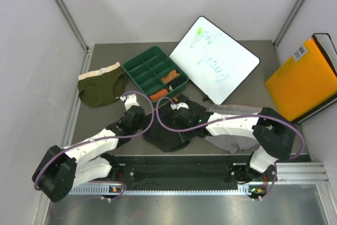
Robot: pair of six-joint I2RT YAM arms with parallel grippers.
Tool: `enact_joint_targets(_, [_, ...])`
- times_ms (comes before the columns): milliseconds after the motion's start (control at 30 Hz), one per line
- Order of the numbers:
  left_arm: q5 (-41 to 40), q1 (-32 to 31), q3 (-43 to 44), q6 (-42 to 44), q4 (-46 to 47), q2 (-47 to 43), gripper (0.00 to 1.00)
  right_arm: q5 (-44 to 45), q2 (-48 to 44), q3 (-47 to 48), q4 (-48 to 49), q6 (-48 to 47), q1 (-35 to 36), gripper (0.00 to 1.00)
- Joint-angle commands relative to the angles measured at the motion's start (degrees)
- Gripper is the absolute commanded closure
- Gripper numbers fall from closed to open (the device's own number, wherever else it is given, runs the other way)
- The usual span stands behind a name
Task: Roll the underwear
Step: Flatten out the underwear at the center of the board.
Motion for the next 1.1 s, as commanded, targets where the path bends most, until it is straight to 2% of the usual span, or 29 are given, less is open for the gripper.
enact_joint_targets(0, [1.06,0.3,2.63,-0.33,1.14,0.66,0.85,-1.91,1.06,-0.25,-0.07,1.16,0.69,0.81])
enact_joint_targets(67, [1.24,0.48,3.42,-0.24,1.23,1.36,0.8,-1.64,1.24,-0.16,-0.86,0.9,0.69,0.86])
enact_joint_targets(133, [1.15,0.83,4.12,-0.24,0.88,2.42,0.72,-0.42,1.42,0.01,-2.87,0.55,0.34,1.0])
enact_joint_targets(200, [0.89,1.18,4.65,-0.15,0.44,3.64,0.65,1.25,1.33,0.37,-4.81,0.38,-0.71,1.0])
enact_joint_targets(300, [0.36,1.53,5.01,-0.07,-0.09,4.79,0.61,2.75,-0.33,-0.42,-7.01,-0.41,-2.91,1.0])
enact_joint_targets(667, [-1.39,1.8,5.0,-0.24,2.19,7.87,0.6,7.32,-2.18,1.76,-11.4,-4.72,-7.4,1.0])
enact_joint_targets(700, [-1.92,1.8,5.27,-0.42,2.11,7.96,0.6,7.32,-2.71,2.21,-12.28,-4.72,-7.49,0.98])
enact_joint_targets(733, [-2.36,1.8,5.36,-0.59,1.93,7.96,0.6,7.06,-3.06,2.73,-12.55,-5.07,-7.31,0.86])
enact_joint_targets(800, [-3.59,1.8,5.36,-0.77,1.58,7.43,0.6,7.84,-5.07,4.23,-14.56,-4.99,-6.61,0.7])
enact_joint_targets(833, [-3.94,1.8,5.44,-0.77,1.32,7.08,0.59,8.72,-5.87,4.84,-15.53,-4.9,-5.65,0.52])
enact_joint_targets(867, [-4.38,1.8,5.45,-0.77,1.14,6.38,0.55,9.77,-6.66,6.42,-16.24,-4.81,-3.29,0.44])
enact_joint_targets(933, [-4.74,1.89,5.1,-0.86,1.05,5.59,0.53,11.8,-8.41,8.09,-17.12,-3.67,-0.38,0.36])
enact_joint_targets(1067, [-4.57,3.02,4.39,-1.29,0.87,4.71,0.5,11.81,-9.04,8.02,-12.3,-0.16,5.24,0.37])
